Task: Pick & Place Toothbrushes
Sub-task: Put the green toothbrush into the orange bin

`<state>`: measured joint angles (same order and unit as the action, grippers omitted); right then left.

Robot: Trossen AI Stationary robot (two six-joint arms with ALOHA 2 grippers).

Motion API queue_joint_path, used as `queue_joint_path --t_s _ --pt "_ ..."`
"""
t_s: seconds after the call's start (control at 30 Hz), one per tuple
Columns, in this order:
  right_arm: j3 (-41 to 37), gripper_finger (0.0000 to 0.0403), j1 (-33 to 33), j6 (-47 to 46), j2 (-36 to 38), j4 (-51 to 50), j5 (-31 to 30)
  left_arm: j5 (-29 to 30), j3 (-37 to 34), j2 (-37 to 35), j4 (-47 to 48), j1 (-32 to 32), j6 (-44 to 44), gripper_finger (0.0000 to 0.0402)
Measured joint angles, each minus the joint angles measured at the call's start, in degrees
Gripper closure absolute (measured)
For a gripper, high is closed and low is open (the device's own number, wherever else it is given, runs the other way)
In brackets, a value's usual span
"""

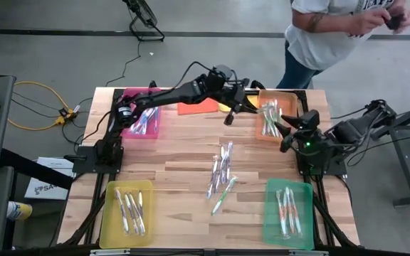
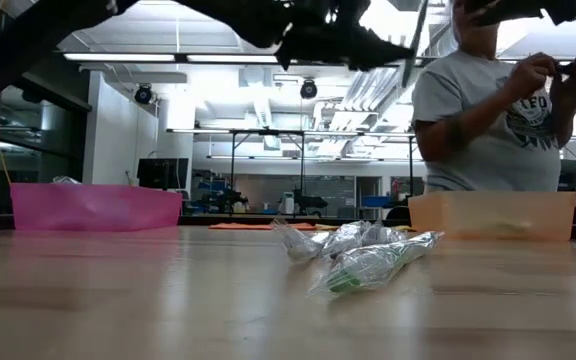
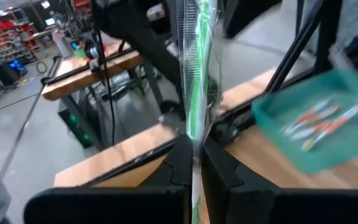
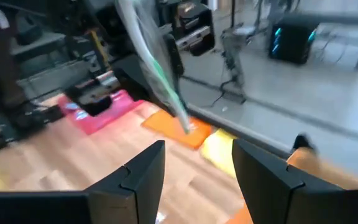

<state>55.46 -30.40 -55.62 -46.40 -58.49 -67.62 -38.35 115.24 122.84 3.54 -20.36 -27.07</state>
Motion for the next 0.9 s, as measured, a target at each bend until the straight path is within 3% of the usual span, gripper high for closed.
queue_joint_path --t_s 0.13,0.33,0.53,0.7,0.9 --pt "-0.02 0.0209 2.9 8.23 -1.92 7.36 0.53 -1.33 0.0 -1.22 -0.14 0.13 1.26 0.0396" --pt "0.0 0.0136 7.24 21.21 -1.76 21.24 2.03 -3.47 0.0 -1.61 -0.4 0.13 4.49 0.0396" --pt "0.06 0.009 12.52 38.18 -2.89 37.27 12.72 -3.8 0.0 -1.61 -0.44 0.89 4.89 0.0396" --pt "0.07 0.0105 15.97 41.94 -4.83 42.38 13.88 -5.07 0.0 -1.61 -0.45 1.07 5.02 0.0396" --pt "0.07 0.0168 16.5 41.93 -4.93 42.51 13.99 -5.09 0.0 -1.61 -0.45 0.87 6.35 0.0396"
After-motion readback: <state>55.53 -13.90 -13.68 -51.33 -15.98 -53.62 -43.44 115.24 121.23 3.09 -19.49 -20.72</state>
